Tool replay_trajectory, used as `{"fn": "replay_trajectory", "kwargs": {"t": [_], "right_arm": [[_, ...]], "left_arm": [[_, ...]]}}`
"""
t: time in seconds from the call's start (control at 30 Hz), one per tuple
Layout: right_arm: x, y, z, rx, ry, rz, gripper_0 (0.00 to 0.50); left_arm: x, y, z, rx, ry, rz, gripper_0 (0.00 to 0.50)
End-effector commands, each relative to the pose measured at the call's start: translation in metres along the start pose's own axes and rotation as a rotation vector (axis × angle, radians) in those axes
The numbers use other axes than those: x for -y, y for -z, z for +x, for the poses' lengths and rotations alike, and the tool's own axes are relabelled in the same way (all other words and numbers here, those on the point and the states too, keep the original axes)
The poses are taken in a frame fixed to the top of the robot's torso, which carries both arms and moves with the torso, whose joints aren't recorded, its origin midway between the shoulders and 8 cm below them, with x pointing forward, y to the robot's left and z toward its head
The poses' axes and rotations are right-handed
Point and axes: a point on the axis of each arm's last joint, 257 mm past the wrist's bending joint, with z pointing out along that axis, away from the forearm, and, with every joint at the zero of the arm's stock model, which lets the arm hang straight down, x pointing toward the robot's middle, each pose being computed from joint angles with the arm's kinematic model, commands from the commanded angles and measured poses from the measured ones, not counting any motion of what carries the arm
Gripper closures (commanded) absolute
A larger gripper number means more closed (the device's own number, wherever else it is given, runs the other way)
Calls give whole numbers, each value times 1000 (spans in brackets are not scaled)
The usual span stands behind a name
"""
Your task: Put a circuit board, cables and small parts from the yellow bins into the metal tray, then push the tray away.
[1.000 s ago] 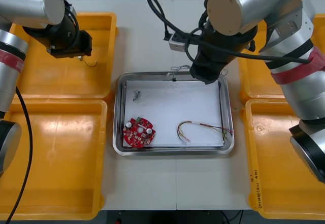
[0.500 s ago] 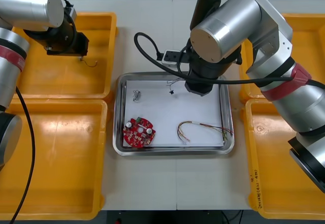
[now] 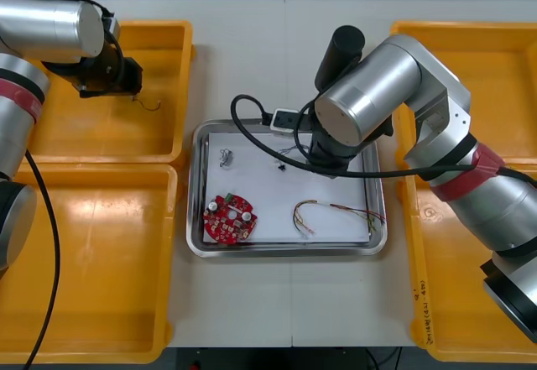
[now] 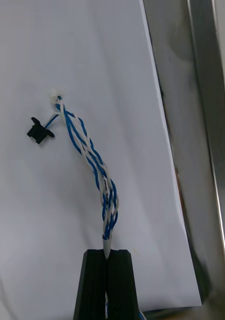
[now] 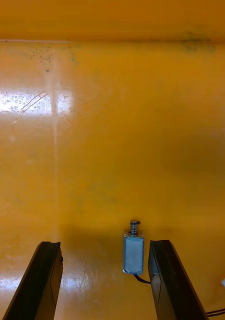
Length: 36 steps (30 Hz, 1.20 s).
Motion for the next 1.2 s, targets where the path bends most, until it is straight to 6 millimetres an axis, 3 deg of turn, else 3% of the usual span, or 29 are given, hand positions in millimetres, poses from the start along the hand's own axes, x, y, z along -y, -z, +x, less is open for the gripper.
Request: {"fn": "replay_trajectory", "kwargs": {"t": [0.03,0.33,0.4,0.47,0.5,0.53,0.57,0.9,0.93,1.0,1.03,1.07,1.2], "right_arm": [[-8,-7,-1,14,60,8,500],[-12,-13,5,5,65,5,500],[-13,-14,7,1,67,6,454],[-11,-14,11,-7,64,9,228],[-10,-14,11,-8,62,11,174],[-10,-14,11,-9,63,12,74],[-9,-15,12,-11,61,13,11],[-2,-13,16,-24,60,36,0],[-2,-13,17,-27,59,36,0],[0,-11,16,-28,55,38,0],[1,-10,17,-30,54,38,0],[2,-8,15,-27,52,38,0],[8,4,13,-26,23,13,0]], "left_arm": [[-7,26,-43,78,-99,-14,0],[2,22,-37,64,-104,4,0],[3,20,-36,64,-105,5,0],[3,15,-32,56,-113,2,0],[4,14,-31,56,-114,3,0],[4,13,-31,60,-116,1,0],[5,9,-30,60,-116,1,0],[10,1,-28,76,-113,15,0],[10,1,-28,76,-113,15,114],[10,1,-28,76,-115,15,394],[10,1,-28,75,-116,15,453],[10,0,-27,72,-116,16,497],[10,0,-26,69,-117,14,500]]}}
